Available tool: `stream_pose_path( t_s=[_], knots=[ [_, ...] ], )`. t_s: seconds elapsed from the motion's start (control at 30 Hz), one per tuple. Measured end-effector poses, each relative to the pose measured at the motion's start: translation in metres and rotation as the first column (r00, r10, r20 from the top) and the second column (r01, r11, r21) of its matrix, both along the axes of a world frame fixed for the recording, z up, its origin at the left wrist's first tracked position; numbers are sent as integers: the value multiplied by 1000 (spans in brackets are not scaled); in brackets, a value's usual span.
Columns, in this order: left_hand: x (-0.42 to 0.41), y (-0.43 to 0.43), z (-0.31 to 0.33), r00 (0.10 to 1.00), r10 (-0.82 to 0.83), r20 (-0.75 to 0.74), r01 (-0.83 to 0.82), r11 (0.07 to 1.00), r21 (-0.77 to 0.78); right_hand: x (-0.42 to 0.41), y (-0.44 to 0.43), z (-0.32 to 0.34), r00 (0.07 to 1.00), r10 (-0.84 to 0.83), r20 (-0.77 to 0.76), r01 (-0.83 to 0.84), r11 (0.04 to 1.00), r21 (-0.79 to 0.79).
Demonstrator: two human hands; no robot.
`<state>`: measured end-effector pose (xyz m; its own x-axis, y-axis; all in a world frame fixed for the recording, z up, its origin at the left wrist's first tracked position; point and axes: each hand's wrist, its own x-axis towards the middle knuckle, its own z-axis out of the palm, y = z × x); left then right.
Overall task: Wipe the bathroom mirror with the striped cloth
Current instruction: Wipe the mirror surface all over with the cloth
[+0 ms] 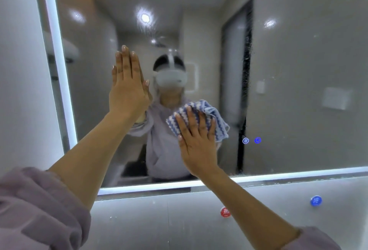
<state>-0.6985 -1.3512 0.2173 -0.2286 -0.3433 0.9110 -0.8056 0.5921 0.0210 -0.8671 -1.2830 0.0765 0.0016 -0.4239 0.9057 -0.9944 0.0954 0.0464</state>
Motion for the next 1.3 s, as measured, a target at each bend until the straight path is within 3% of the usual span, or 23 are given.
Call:
stream_pose_path(
  t_s=[0.17,0.33,0.47,0.6,0.8,0.93,1.13,1.3],
  knots=[
    [1,1,2,1000,1,0,-1,1000,14,53,-16,-16,982,135,-131,-121,986,110],
    [2,1,2,1000,14,17,-14,1000,9,80,-14,-69,927,287,-242,-200,922,330],
    [2,-1,1,1000,14,21,-14,1000,-4,63,-5,-105,900,293,-323,-117,875,470],
    [2,1,1,1000,12,20,-12,1000,-2,24,8,-96,915,248,-318,-105,908,405],
    [3,1,1,1000,3,17,-3,1000,7,-32,21,-38,993,9,-115,6,991,130],
    [1,1,1,1000,-3,8,3,1000,-2,-30,15,-7,999,-50,14,50,999,20],
    [1,-2,3,1000,-8,10,8,999,-40,-22,23,-93,970,44,-241,-5,987,159],
    [-1,-8,1,1000,28,9,-27,997,-71,-61,47,-124,970,47,-237,7,975,221]
  ],
)
